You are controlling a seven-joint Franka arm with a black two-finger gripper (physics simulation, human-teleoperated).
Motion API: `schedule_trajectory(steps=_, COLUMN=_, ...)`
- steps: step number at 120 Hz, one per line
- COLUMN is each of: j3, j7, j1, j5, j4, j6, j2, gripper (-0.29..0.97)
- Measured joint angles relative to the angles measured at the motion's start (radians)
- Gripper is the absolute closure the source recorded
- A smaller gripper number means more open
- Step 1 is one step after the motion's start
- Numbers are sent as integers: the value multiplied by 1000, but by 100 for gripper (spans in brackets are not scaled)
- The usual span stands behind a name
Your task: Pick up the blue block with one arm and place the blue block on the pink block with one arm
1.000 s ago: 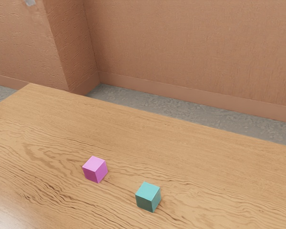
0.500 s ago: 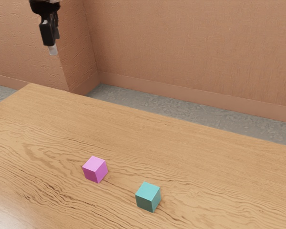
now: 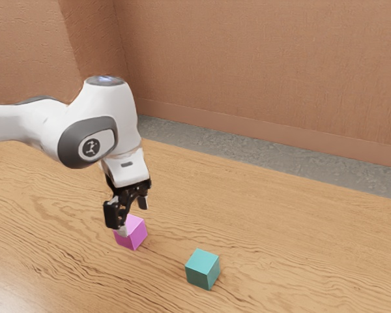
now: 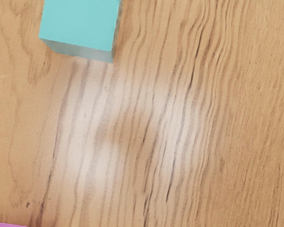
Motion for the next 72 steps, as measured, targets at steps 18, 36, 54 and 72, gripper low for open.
schedule_trajectory(steps=18, j3=-61, j7=279, j1=-4, j5=12, j4=-31, j6=57, j2=31, gripper=0)
schedule_trajectory(steps=36, j3=-118, j7=634, j1=-5, j5=63, j4=-54, j6=101, j2=42, gripper=0)
schedule_trajectory(steps=54, j3=-190, j7=943, j1=-24, j5=61, j4=-55, j6=171, j2=68, gripper=0)
schedule_trajectory(steps=72, j3=-248, j7=1182, j1=-29, j5=21, j4=-56, j6=232, j2=105, gripper=0)
